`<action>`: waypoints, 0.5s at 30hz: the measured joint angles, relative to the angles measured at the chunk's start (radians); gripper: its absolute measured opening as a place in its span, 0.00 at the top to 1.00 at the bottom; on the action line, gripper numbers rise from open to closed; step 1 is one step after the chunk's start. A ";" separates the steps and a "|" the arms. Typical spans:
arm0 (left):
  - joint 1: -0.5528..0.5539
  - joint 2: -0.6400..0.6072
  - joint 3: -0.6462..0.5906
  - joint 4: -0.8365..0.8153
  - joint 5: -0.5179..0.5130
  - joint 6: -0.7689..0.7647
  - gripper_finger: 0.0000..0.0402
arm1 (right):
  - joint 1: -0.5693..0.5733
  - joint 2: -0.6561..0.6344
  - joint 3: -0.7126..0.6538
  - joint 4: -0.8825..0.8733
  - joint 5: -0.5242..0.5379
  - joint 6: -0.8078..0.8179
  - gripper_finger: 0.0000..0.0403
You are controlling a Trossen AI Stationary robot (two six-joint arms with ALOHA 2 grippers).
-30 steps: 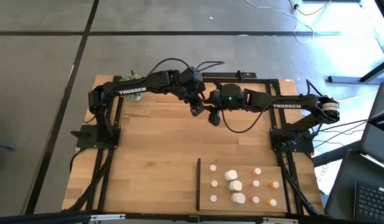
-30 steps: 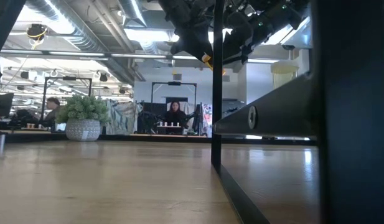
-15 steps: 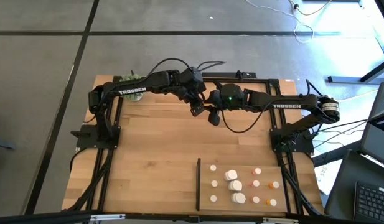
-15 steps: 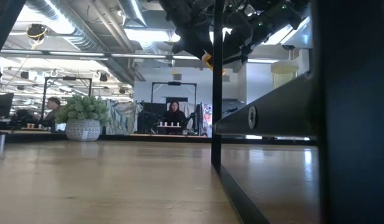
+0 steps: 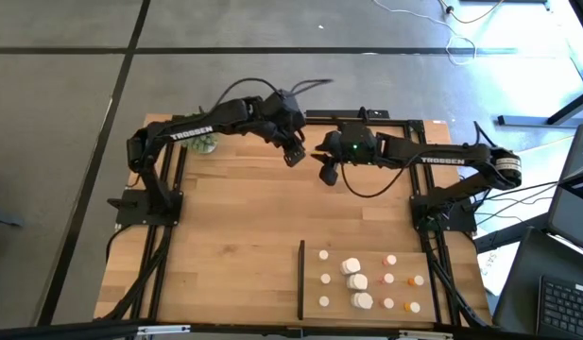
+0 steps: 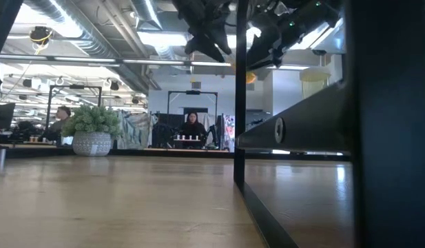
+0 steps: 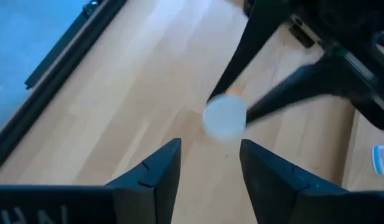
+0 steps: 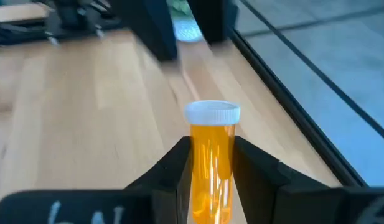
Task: Pick and place medicine bottles onto shelf by color
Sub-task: Put the orange pill bottle on the shelf aligned with the other orange pill bottles
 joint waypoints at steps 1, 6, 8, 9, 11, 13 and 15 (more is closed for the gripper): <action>0.004 -0.010 0.000 -0.002 0.000 0.000 0.61 | -0.005 -0.011 0.000 -0.024 0.015 0.013 0.74; 0.024 -0.048 0.000 -0.005 0.004 0.000 0.60 | -0.013 -0.073 0.000 -0.074 0.052 0.061 0.74; 0.025 -0.057 0.002 0.010 -0.001 0.000 0.61 | -0.013 -0.101 0.000 -0.108 0.052 0.076 0.74; 0.027 -0.057 0.002 0.008 -0.002 0.000 0.61 | -0.012 -0.119 0.000 -0.123 0.052 0.082 0.74; 0.034 -0.060 -0.001 -0.007 0.003 0.001 0.61 | -0.012 -0.158 0.000 -0.173 0.059 0.096 0.74; 0.035 -0.067 -0.001 0.004 0.000 0.009 0.60 | -0.002 -0.198 0.000 -0.211 0.086 0.109 0.74; 0.032 -0.070 0.000 0.004 -0.004 0.037 0.61 | 0.013 -0.246 0.000 -0.267 0.119 0.117 0.74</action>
